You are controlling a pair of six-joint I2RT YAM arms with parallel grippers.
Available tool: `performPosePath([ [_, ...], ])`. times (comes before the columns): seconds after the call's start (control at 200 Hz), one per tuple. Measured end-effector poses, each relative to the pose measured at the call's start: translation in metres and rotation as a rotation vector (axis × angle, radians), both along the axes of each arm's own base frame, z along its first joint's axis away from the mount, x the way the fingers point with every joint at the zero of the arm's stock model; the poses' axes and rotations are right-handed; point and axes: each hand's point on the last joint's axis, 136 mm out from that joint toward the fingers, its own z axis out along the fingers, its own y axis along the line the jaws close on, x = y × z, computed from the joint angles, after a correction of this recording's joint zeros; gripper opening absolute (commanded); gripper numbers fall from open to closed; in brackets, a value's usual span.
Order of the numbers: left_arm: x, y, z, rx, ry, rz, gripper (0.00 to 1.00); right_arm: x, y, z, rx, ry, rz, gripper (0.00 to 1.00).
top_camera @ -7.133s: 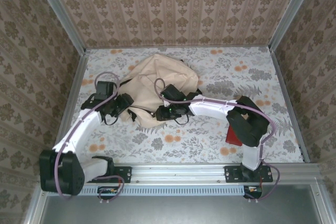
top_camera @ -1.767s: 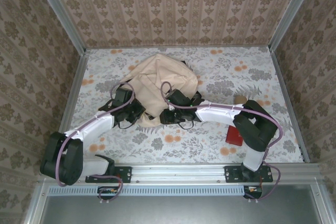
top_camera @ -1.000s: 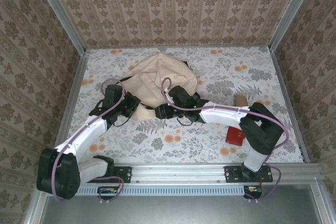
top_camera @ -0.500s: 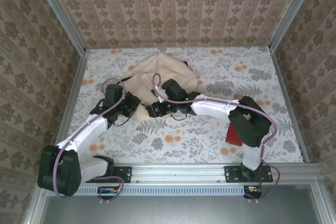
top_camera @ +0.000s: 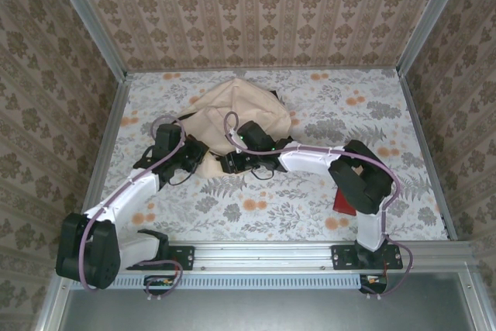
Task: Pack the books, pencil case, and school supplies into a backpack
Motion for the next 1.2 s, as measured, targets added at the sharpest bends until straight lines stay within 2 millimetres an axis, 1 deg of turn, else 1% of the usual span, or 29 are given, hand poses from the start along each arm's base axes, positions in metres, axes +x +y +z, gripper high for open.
performPosePath([
  [0.11,-0.001,0.000,0.000,-0.011,0.010,0.008,0.00,0.000,0.000,-0.006,0.014,-0.013,-0.003,0.27],
  [0.18,-0.001,0.000,0.000,-0.012,0.011,0.010,0.00,-0.001,0.000,-0.005,0.031,-0.026,0.002,0.29],
  [0.24,-0.001,0.000,-0.001,-0.012,0.012,0.009,0.00,-0.004,-0.003,-0.003,0.032,-0.033,0.006,0.32],
  [0.315,-0.001,0.000,0.000,-0.013,0.010,0.009,0.00,-0.007,-0.008,0.008,0.037,-0.050,0.012,0.39],
  [0.385,-0.001,-0.001,0.000,-0.014,0.011,0.006,0.00,-0.008,-0.011,0.025,0.059,-0.072,0.026,0.45],
  [0.45,-0.002,-0.002,0.000,-0.017,0.013,0.000,0.00,-0.009,-0.011,0.038,0.081,-0.076,0.043,0.49],
  [0.515,-0.002,-0.002,-0.001,-0.017,0.014,-0.004,0.00,-0.010,-0.008,0.044,0.101,-0.067,0.059,0.52],
  [0.64,-0.003,-0.003,-0.002,-0.019,0.018,-0.008,0.00,-0.014,-0.004,0.045,0.113,-0.036,0.082,0.58],
  [0.72,-0.003,-0.003,-0.002,-0.020,0.020,-0.010,0.00,-0.014,0.000,0.043,0.118,-0.017,0.097,0.57],
  [0.9,-0.003,-0.004,-0.004,-0.021,0.026,-0.014,0.00,-0.006,0.008,0.036,0.092,-0.001,0.095,0.48],
  [1.0,-0.003,-0.004,-0.005,-0.018,0.028,-0.017,0.00,-0.002,0.006,0.030,0.050,-0.014,0.074,0.44],
  [1.075,-0.003,-0.005,-0.006,-0.018,0.032,-0.023,0.00,0.002,0.003,0.028,0.006,-0.042,0.059,0.44],
  [1.2,0.000,-0.008,-0.007,-0.020,0.038,-0.035,0.00,0.010,0.001,0.032,-0.053,-0.114,0.059,0.47],
])
